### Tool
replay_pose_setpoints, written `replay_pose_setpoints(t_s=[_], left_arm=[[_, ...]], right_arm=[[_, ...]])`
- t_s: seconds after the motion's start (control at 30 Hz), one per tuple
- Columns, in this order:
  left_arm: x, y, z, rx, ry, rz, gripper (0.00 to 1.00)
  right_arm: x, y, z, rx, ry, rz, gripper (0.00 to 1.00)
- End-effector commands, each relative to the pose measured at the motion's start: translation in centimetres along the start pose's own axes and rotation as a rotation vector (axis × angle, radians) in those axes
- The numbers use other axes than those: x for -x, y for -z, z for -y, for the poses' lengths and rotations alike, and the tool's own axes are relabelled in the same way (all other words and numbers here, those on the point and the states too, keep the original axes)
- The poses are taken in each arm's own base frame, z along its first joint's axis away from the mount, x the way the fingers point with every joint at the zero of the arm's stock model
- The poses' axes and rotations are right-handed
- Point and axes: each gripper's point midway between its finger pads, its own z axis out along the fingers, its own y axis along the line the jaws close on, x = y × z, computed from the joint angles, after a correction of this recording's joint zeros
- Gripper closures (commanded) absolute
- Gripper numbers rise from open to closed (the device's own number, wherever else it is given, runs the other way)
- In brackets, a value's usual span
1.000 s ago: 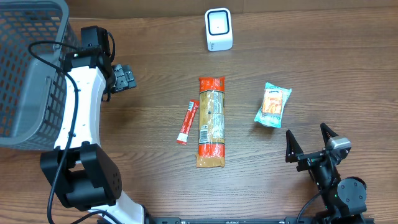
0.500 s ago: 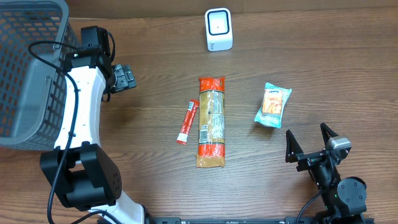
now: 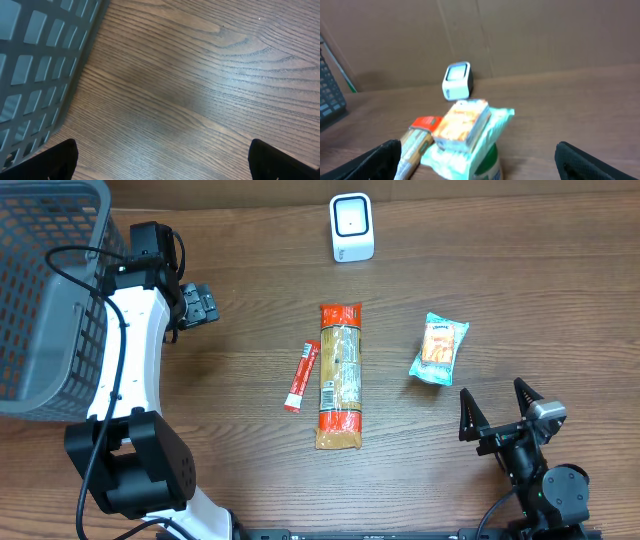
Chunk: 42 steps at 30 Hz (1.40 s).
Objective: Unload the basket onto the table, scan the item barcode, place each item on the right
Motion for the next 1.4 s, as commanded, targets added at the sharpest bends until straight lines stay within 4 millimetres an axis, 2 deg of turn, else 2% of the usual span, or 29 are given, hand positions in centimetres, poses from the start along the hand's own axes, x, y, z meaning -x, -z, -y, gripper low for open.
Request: replay_pose_setpoints(t_s=[0.0, 0.1, 0.17, 0.3, 0.43, 0.63, 0.8, 0.9, 1.07, 1.37], left_arm=[[0.6, 0.7, 0.1, -0.013, -0.004, 0.023, 0.00], [0.6, 0.7, 0.1, -0.014, -0.004, 0.023, 0.00], [0.6, 0.7, 0.1, -0.014, -0.004, 0.023, 0.00], [0.6, 0.7, 0.1, -0.013, -0.004, 0.023, 0.00], [0.6, 0.7, 0.1, -0.014, -0.004, 0.023, 0.00], [0.6, 0.7, 0.1, -0.014, -0.004, 0.023, 0.00], [0.6, 0.7, 0.1, -0.014, -0.004, 0.023, 0.00], [0.6, 0.7, 0.1, -0.013, -0.004, 0.023, 0.00], [0.6, 0.7, 0.1, -0.014, -0.004, 0.023, 0.00], [0.6, 0.7, 0.1, -0.013, -0.004, 0.023, 0.00]], right_arm=[[2.0, 0.6, -0.5, 0.005, -0.047, 0.021, 0.00], [5.0, 1.8, -1.1, 0.000, -0.076, 0.038, 0.00], [8.1, 3.0, -1.8, -0.001, -0.074, 0.055, 0.00], [12.1, 4.2, -2.6, -0.014, -0.075, 0.045, 0.00], [14.6, 4.0, -3.2, -0.036, -0.078, -0.038, 0.00], [16.2, 1.6, -3.9, -0.077, -0.090, -0.288, 0.00], [15.8, -1.3, -3.9, -0.131, -0.103, -0.517, 0.00], [14.9, -3.3, -3.8, -0.142, -0.105, -0.606, 0.00], [11.3, -5.9, -3.3, -0.152, -0.123, -0.748, 0.17], [6.3, -9.0, -1.8, -0.209, -0.131, -0.908, 0.20]])
